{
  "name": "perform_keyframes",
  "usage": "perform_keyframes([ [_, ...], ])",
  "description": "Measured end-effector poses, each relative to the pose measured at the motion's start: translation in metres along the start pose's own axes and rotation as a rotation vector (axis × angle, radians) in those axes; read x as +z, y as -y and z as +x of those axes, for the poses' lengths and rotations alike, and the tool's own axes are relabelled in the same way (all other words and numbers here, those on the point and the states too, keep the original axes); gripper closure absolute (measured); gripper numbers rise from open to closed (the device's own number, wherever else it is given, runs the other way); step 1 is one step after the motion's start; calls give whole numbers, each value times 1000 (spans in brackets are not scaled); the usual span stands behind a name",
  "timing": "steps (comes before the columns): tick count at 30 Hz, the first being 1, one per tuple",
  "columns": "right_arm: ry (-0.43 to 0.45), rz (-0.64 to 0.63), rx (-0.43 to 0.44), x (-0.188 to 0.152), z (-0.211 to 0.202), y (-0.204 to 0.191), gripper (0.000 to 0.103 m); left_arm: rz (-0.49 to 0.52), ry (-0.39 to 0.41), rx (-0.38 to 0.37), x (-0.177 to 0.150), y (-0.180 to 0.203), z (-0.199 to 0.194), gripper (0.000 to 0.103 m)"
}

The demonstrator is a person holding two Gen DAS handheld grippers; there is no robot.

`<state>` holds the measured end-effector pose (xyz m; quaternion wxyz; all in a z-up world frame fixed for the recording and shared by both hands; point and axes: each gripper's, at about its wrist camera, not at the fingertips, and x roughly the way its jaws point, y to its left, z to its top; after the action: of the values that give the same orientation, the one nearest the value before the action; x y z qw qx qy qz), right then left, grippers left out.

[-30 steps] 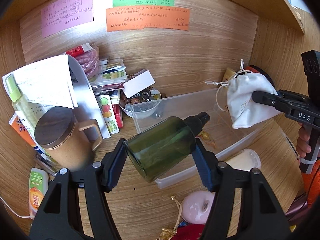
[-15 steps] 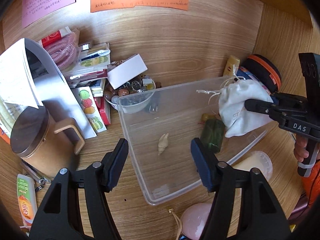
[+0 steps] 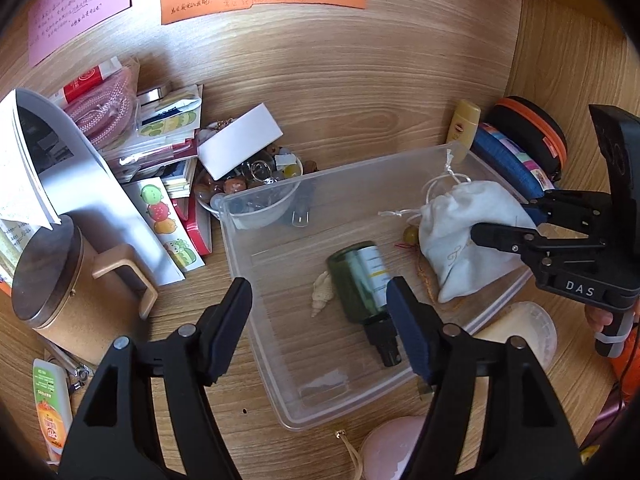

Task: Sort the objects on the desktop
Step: 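Lower the bottle into the box with left gripper while right gripper releases the pouch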

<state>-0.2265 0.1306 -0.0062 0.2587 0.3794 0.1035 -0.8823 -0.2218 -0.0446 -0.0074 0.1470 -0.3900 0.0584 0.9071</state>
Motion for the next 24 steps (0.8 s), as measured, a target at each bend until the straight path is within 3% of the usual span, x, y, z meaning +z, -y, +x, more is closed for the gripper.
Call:
perform_keyframes([
  [5,19,-29,-47,1,-7,-7,70,3,15,12,1,1,-4,28],
  [7,36,-34,-56,1,-14,-8,62,2,17,16,2,1,-5,27],
  [18,106,-57,-85,-4,-46,-20,40,2,26,46,-3,3,-14,20],
  [24,121,-45,-110,-13,-59,-21,20,17,12,54,-12,5,-21,11],
])
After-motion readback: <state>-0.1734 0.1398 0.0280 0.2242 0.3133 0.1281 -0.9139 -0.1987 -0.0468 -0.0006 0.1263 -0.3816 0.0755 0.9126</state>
